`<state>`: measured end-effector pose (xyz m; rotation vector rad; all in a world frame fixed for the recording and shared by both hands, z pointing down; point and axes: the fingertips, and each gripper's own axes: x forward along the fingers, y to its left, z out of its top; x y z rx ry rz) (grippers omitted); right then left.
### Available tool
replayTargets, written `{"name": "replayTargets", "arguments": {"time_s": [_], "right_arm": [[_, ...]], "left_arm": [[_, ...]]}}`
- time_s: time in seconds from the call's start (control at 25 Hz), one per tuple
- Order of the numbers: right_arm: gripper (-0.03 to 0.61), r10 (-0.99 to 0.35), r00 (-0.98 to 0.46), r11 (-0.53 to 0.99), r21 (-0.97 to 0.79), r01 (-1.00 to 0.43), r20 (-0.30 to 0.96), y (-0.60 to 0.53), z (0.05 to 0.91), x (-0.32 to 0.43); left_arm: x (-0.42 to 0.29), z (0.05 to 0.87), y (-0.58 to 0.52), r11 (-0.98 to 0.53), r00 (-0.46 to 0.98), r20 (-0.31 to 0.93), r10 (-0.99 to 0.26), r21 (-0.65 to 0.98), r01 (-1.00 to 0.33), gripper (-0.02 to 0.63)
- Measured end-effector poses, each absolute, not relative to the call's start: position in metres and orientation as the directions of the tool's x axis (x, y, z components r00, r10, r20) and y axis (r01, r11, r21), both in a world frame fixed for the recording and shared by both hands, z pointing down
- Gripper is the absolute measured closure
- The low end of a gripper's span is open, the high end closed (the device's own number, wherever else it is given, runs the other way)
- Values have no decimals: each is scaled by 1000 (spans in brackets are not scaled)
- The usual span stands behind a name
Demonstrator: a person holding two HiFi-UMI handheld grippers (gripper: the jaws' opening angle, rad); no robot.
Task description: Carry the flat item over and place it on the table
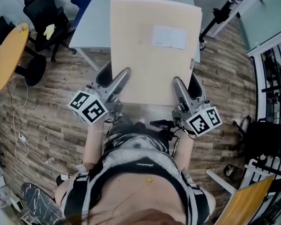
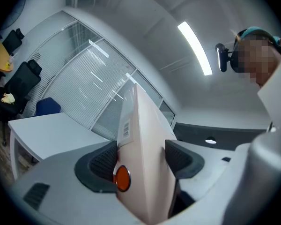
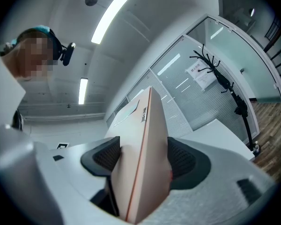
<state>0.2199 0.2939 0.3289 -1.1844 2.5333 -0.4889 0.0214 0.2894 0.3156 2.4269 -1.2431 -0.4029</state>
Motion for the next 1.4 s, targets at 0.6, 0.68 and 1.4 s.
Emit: {"name": "replayTargets", "arguments": {"time_s": [0.6,0.68,1.4], "right_arm": [[278,-768,-630,612,-428,-665,-118,270,334,204],[278,-770,-626,610,-427,-667,-121,265,333,203],[278,-811,-575,560,-428,-709,-109,189,332,178]], "left_arm": [[7,318,270,-517,552,-68,-831,459,-722,305],[5,317,264,-523,556,-71,-828,457,-720,305],[-19,317,175,-571,615,-70,-785,467,-676,305]]}}
